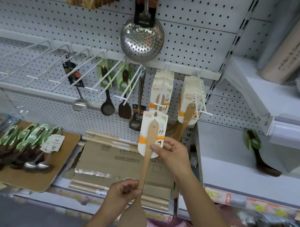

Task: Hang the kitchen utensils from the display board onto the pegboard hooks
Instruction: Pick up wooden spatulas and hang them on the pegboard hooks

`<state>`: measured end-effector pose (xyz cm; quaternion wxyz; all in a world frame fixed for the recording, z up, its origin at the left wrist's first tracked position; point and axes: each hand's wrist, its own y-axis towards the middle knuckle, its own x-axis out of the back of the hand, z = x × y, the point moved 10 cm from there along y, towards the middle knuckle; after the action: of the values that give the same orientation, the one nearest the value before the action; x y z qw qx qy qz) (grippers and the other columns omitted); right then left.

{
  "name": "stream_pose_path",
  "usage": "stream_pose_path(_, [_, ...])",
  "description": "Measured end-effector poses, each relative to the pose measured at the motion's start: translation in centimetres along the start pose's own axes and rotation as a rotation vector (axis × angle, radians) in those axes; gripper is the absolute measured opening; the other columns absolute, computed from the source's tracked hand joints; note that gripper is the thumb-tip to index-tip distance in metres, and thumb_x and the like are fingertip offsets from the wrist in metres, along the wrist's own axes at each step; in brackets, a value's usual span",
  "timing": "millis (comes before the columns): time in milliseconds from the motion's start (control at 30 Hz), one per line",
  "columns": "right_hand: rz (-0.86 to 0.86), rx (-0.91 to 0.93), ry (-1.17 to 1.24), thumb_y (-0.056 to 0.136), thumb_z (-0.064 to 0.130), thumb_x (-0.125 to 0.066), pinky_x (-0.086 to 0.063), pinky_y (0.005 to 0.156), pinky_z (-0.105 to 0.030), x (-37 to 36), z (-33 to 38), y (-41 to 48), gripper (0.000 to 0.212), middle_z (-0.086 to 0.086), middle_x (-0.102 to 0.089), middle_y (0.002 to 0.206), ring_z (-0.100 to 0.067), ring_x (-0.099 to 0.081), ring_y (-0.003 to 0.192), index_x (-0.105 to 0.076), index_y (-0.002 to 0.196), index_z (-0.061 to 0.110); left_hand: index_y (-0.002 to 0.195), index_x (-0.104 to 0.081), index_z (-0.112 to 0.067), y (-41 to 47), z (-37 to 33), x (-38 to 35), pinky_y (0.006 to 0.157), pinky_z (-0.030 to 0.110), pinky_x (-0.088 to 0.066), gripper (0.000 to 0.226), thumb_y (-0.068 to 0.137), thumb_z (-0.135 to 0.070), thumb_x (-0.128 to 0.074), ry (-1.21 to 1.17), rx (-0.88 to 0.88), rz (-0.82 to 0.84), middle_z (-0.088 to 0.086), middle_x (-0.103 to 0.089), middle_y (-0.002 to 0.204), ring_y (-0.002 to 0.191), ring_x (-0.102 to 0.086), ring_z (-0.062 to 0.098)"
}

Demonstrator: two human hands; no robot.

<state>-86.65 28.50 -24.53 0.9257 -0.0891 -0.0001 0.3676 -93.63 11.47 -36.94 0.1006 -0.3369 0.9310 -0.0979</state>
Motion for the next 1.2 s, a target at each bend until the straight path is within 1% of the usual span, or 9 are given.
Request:
stream_pose_path(100, [0.029, -0.001, -0.011, 0.08, 0.001, -0.078, -0.06, 0.079, -0.038, -0.6, 0.3, 0.2, 0.031, -0.006, -0.078, 0.099, -0.026, -0.075, 0.093, -0.069, 0.11, 0.007, 0.091, -0.075, -0.001, 0.2, -0.2, 0.0, 0.067, 0.025, -0.055, 0.02, 0.078, 0.013, -0.071, 0.001, -0.009, -0.007, 0.016, -0.074, 0.079, 0.073, -0.068, 0.019])
stream_pose_path(233, [0.043, -0.002, -0.026, 0.081, 0.002, -0.077, -0.058, 0.07, -0.028, -0.9, 0.5, 0.5, 0.03, -0.003, -0.078, 0.098, -0.018, -0.075, 0.089, -0.069, 0.109, 0.008, 0.089, -0.077, -0.003, 0.4, -0.5, -0.2, 0.067, 0.028, -0.056, 0.02, 0.078, 0.012, -0.072, -0.002, -0.013, -0.01, 0.017, -0.074, 0.078, 0.071, -0.067, 0.02])
stream_pose_path(367, [0.028, 0.022, -0.032, 0.081, 0.001, -0.078, -0.057, 0.091, -0.046, -0.8, 0.9, 0.9, 0.026, -0.003, -0.078, 0.097, -0.022, -0.075, 0.094, -0.071, 0.102, 0.015, 0.087, -0.079, -0.011, 0.6, -0.6, -0.4, 0.072, 0.033, -0.055, 0.022, 0.08, 0.009, -0.072, 0.0, -0.015, 0.019, 0.017, -0.074, 0.081, 0.073, -0.066, 0.02])
stream_pose_path(500, [0.005, 0.035, -0.033, 0.082, 0.001, -0.077, -0.055, 0.093, -0.055, -0.4, 1.1, 1.0, 0.024, -0.004, -0.078, 0.097, -0.025, -0.075, 0.094, -0.073, 0.099, 0.017, 0.09, -0.079, -0.013, 0.9, -0.8, -0.9, 0.075, 0.035, -0.053, 0.021, 0.079, 0.004, -0.075, 0.017, -0.016, 0.039, 0.017, -0.074, 0.083, 0.076, -0.065, 0.021])
stream_pose_path(600, [-0.003, 0.039, -0.041, 0.083, 0.001, -0.076, -0.054, 0.094, -0.056, -0.3, 1.2, 0.9, 0.023, -0.005, -0.078, 0.096, -0.027, -0.075, 0.095, -0.073, 0.098, 0.018, 0.09, -0.078, -0.014, 1.0, -0.7, -1.2, 0.077, 0.039, -0.053, 0.018, 0.077, -0.002, -0.077, 0.024, -0.019, 0.049, 0.017, -0.074, 0.083, 0.076, -0.065, 0.022])
stream_pose_path(767, [-0.017, 0.034, -0.076, 0.083, 0.003, -0.076, -0.056, 0.093, -0.052, -0.2, 0.9, 0.2, 0.022, -0.004, -0.078, 0.097, -0.024, -0.075, 0.094, -0.072, 0.102, 0.013, 0.088, -0.079, -0.017, 1.0, 0.0, -0.9, 0.077, 0.039, -0.052, 0.027, 0.08, 0.007, -0.073, 0.042, -0.008, 0.054, 0.012, -0.074, 0.08, 0.075, -0.065, 0.02])
stream_pose_path(933, [-0.044, 0.057, -0.069, 0.088, 0.005, -0.072, -0.059, 0.088, -0.04, 0.0, 1.3, -0.7, 0.019, 0.001, -0.078, 0.098, -0.016, -0.075, 0.094, -0.072, 0.105, 0.014, 0.089, -0.079, -0.018, 1.0, 0.1, -0.5, 0.076, 0.038, -0.052, 0.021, 0.075, -0.003, -0.078, 0.036, -0.014, 0.042, 0.014, -0.075, 0.083, 0.076, -0.067, 0.019])
stream_pose_path(1100, [-0.051, 0.082, -0.055, 0.088, 0.004, -0.071, -0.06, 0.083, -0.034, 0.0, 1.5, -1.0, 0.018, -0.001, -0.078, 0.098, -0.018, -0.075, 0.094, -0.072, 0.105, 0.011, 0.088, -0.078, -0.012, 1.0, 0.3, -0.6, 0.076, 0.036, -0.053, 0.023, 0.078, 0.009, -0.074, 0.029, -0.005, 0.047, 0.013, -0.076, 0.083, 0.076, -0.068, 0.018])
stream_pose_path(1200, [-0.057, 0.096, -0.052, 0.088, 0.005, -0.071, -0.06, 0.081, -0.031, -0.1, 1.5, -1.4, 0.018, -0.001, -0.078, 0.097, -0.017, -0.075, 0.093, -0.072, 0.104, 0.012, 0.086, -0.078, -0.011, 0.9, 0.2, -0.4, 0.075, 0.034, -0.053, 0.023, 0.078, 0.009, -0.074, 0.036, -0.01, 0.039, 0.012, -0.076, 0.081, 0.075, -0.068, 0.016])
